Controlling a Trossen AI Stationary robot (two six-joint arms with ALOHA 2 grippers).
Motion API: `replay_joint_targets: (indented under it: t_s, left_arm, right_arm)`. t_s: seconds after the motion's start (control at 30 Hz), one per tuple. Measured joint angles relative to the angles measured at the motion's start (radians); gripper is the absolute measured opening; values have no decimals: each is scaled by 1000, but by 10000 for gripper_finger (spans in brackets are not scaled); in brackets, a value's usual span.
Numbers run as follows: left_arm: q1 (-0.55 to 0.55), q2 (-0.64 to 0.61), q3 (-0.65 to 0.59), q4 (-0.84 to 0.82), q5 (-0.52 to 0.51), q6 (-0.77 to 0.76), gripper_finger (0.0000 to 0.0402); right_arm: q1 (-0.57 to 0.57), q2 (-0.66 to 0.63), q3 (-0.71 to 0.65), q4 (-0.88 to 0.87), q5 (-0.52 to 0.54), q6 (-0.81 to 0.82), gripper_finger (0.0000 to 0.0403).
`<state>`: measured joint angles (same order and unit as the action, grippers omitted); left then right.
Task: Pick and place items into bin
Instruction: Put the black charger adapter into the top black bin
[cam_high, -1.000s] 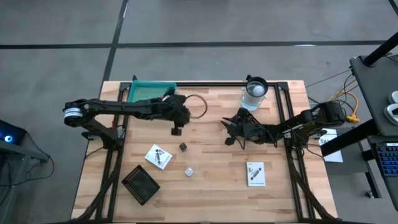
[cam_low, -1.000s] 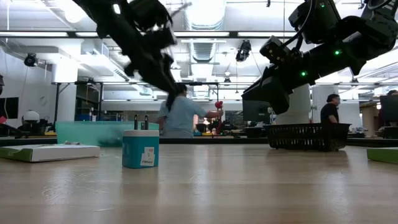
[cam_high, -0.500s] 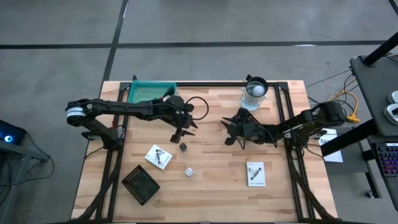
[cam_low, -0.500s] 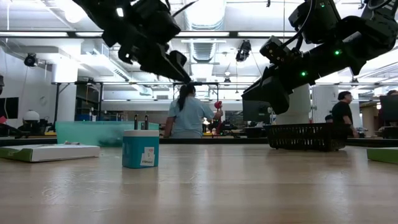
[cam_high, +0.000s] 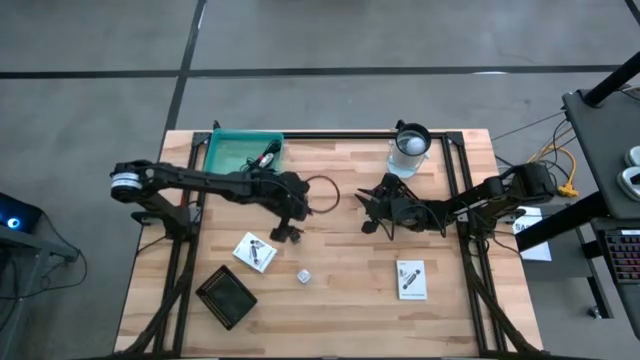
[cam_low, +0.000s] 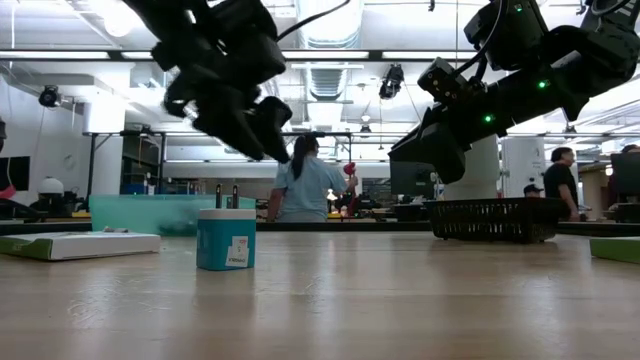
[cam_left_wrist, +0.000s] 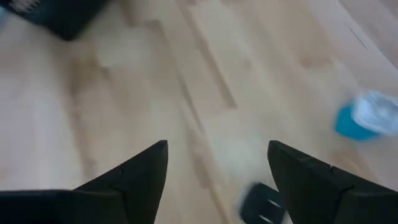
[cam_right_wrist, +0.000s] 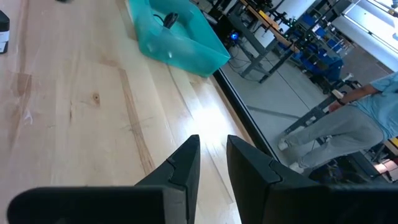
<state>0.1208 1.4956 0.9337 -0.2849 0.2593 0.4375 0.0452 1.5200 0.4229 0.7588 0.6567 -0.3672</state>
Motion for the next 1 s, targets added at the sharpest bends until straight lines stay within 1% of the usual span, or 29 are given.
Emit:
replay_joint_targets:
  t_s: [0.13,0.27,0.43,0.5,0.57,0.83,1.0]
  left_arm:
    - [-65,6,-3,-50,-15,63,252]
    - [-112,20,-5,-59,-94,68,251]
    - [-122,42,-6,-65,-188,60,251]
    - [-121,53,-6,-66,-213,18,251]
    - [-119,63,-6,-67,-221,-9,251]
    - [-122,71,-6,-129,-222,-12,251]
    - [-122,79,-8,-148,-218,22,250]
  right_arm:
    - [0,0,0,0,0,0,68]
    - [0,0,0,0,0,0,68]
    - [0,0,0,0,0,0,68]
    - [0,0,0,0,0,0,68]
    - [0,0,0,-1,0,0,68]
    - [0,0,0,-1,0,0,68]
    - [0,0,0,-1,0,0,68]
